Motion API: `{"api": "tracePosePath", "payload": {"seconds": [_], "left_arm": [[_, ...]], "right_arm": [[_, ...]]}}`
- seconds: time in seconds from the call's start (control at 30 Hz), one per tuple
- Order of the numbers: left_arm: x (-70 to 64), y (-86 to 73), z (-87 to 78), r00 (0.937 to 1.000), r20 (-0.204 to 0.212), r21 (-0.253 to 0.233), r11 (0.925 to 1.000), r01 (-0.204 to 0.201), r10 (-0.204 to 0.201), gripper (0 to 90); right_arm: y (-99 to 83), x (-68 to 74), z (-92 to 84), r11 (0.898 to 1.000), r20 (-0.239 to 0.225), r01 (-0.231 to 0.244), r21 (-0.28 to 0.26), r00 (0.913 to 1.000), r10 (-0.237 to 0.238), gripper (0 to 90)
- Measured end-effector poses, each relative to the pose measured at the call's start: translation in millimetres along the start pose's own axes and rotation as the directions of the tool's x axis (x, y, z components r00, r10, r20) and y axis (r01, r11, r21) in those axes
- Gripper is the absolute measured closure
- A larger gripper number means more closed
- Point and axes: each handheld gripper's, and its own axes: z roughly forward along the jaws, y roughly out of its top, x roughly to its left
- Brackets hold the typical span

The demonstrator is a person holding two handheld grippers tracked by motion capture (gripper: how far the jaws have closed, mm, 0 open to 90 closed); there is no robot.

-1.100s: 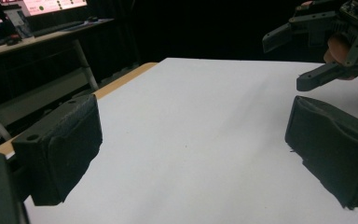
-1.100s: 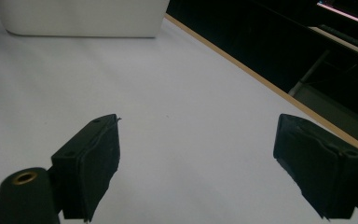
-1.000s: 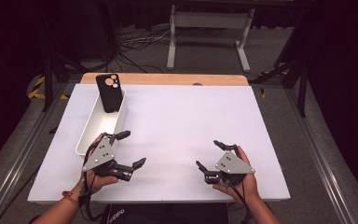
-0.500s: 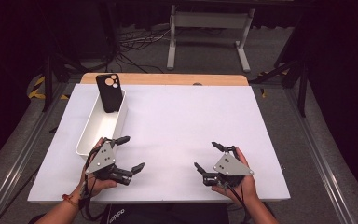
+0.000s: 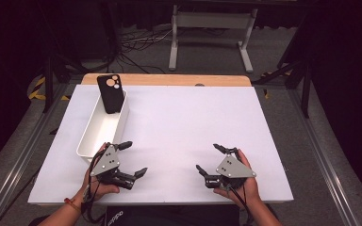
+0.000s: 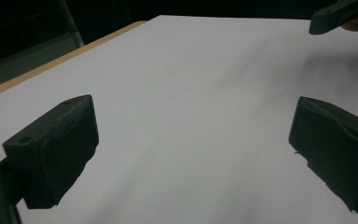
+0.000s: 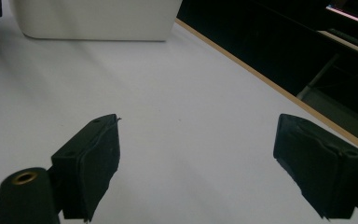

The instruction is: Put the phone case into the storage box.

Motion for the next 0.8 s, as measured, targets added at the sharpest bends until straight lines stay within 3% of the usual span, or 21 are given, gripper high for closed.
{"api": "tracePosePath", "payload": {"seconds": [0.53,0.8], "left_arm": [[-1.3,2.4,-3.8,0.9999,0.012,-0.014,0.9998,0.013,-0.013,2.9],[-4.3,3.9,-7.0,0.9999,-0.005,-0.024,0.9997,-0.01,0.01,3.2]], "right_arm": [[1.1,4.8,2.3,1.0,-0.015,0.012,0.003,0.9998,-0.012,15.2],[2.0,6.2,2.4,1.0,-0.011,0.011,0.003,0.9999,-0.011,15.2]]}}
